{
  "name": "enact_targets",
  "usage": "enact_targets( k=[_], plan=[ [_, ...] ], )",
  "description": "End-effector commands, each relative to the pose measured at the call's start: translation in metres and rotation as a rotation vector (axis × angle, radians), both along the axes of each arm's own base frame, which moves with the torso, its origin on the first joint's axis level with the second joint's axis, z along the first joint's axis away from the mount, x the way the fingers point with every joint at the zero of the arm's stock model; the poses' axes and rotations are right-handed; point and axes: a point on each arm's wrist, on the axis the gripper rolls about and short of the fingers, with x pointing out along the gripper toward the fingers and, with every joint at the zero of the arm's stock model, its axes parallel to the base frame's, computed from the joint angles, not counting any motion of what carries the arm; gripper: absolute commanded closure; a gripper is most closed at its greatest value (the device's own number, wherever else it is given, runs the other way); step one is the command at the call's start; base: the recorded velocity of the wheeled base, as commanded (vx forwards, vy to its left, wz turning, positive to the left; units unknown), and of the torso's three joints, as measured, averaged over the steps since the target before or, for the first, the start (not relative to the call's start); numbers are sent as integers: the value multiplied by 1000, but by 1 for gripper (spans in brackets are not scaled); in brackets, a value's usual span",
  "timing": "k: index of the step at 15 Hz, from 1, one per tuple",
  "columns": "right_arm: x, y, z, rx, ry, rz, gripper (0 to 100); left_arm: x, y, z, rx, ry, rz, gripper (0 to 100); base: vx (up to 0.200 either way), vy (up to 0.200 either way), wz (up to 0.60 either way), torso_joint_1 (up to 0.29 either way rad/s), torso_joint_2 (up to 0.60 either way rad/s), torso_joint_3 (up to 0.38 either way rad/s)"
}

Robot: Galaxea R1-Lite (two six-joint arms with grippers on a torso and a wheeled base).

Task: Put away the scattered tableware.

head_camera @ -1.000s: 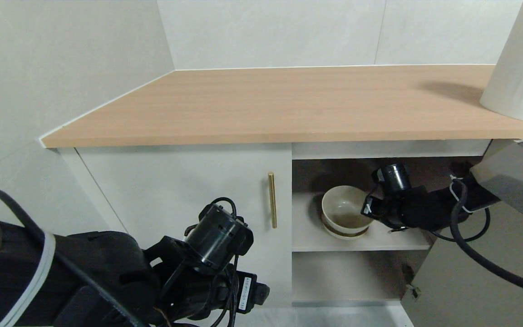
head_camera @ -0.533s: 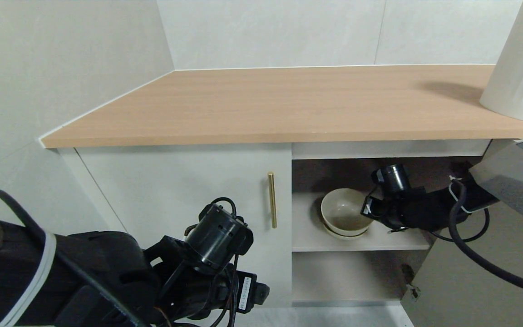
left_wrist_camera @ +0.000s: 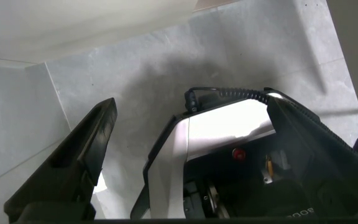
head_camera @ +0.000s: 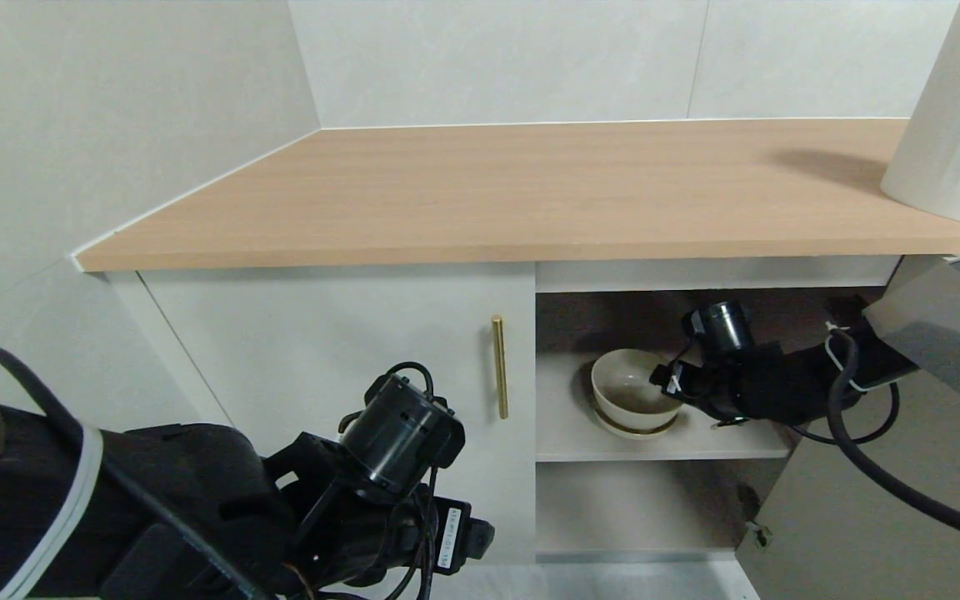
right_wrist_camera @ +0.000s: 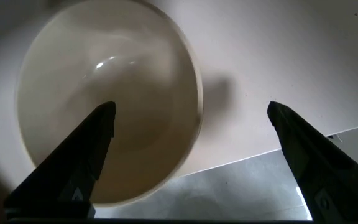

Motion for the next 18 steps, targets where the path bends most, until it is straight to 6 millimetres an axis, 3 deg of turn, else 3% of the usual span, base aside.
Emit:
enact_targets(
  k=[1,6,8,12,15,18],
  plan=[
    [-4,0,8,5,-7,7,0,1,2,2,-6,-7,6,0,0,0,0,0,0,0],
    [-57,9,47,6,17,151,0,-5,26,40,-74,-117,65,0,0,0,0,0,0,0],
    [-108,11,78,12,-5,330,0,-21,53,70,-111,-204,77,0,0,0,0,0,0,0],
    [-157,10,127,14,-25,461,0,-40,76,85,-129,-239,104,0,0,0,0,0,0,0],
    [-184,2,140,9,3,492,0,-43,87,90,-121,-260,124,0,0,0,0,0,0,0],
    [-191,-2,132,-12,37,509,0,-34,82,81,-89,-225,120,0,0,0,0,0,0,0]
  ],
)
